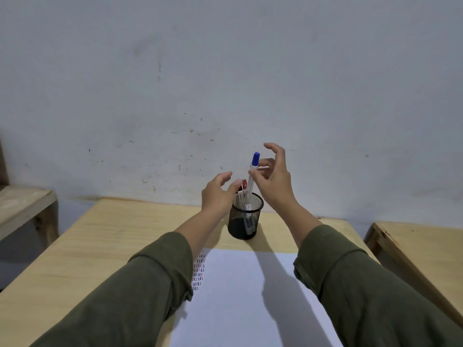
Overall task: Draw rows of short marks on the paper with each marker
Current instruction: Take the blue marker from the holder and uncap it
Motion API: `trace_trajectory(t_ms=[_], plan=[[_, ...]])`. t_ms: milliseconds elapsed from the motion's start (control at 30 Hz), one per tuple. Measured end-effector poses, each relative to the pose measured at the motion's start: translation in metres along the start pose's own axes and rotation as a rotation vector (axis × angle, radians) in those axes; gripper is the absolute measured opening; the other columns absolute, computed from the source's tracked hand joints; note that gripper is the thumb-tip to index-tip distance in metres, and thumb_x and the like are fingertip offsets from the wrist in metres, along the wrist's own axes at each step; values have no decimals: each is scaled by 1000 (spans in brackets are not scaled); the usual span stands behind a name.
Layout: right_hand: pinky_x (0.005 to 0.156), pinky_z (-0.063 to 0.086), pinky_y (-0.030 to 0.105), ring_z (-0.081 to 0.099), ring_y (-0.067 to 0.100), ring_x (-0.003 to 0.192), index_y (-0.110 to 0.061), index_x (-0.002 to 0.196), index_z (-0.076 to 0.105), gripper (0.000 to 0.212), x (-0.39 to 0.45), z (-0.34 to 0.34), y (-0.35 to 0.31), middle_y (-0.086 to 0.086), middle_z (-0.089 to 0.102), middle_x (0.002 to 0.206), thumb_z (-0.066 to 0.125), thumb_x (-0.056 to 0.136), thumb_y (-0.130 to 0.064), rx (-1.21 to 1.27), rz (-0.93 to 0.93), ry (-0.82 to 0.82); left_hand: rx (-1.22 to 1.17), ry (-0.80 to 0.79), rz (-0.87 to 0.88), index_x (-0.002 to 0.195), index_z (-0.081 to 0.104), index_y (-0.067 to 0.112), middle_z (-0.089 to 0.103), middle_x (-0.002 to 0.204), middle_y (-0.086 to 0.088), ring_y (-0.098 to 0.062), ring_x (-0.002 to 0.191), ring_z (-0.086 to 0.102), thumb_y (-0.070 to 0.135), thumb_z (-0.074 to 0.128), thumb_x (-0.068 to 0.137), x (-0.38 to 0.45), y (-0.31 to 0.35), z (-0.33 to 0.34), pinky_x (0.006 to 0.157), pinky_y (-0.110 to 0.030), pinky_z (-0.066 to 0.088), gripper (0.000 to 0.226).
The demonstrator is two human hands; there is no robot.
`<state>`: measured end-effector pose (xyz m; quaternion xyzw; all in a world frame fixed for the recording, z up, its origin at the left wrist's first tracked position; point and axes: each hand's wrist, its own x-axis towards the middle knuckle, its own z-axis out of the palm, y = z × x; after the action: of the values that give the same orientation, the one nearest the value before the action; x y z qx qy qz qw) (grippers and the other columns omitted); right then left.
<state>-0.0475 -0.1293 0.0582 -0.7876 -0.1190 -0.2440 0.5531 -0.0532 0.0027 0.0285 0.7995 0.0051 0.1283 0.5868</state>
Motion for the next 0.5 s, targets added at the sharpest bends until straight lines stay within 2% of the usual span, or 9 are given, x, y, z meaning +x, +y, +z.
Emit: trace_trajectory(t_ms=[133,233,433,500], plan=[[62,47,7,66,15,84,-27,129,37,55,-11,-5,-22,3,69,94,63,84,-8,9,-44,-67,-133,76,126,122,59,22,64,121,7,-6,112,56,33,59,88,-12,30,-11,95,-21,36,35],[68,47,10,66,12,81,-28,128,40,54,-26,-6,-28,-4,70,87,65,83,-12,-33,-53,-115,-166,82,179,119,62,25,65,104,11,-3,99,56,28,58,89,-25,43,-21,90,-18,37,30],[77,48,22,65,15,88,-32,126,44,50,-57,-8,-34,1,73,91,66,83,-17,-62,-19,-226,-166,60,134,95,70,23,67,84,7,-2,78,57,21,59,88,-51,38,-33,73,-17,43,13],[76,46,23,63,20,86,-31,124,47,48,-66,-12,-35,4,73,86,68,82,-21,-99,13,-273,-211,104,75,90,68,25,67,80,9,-8,82,60,22,59,88,-58,31,-36,78,-20,46,10]])
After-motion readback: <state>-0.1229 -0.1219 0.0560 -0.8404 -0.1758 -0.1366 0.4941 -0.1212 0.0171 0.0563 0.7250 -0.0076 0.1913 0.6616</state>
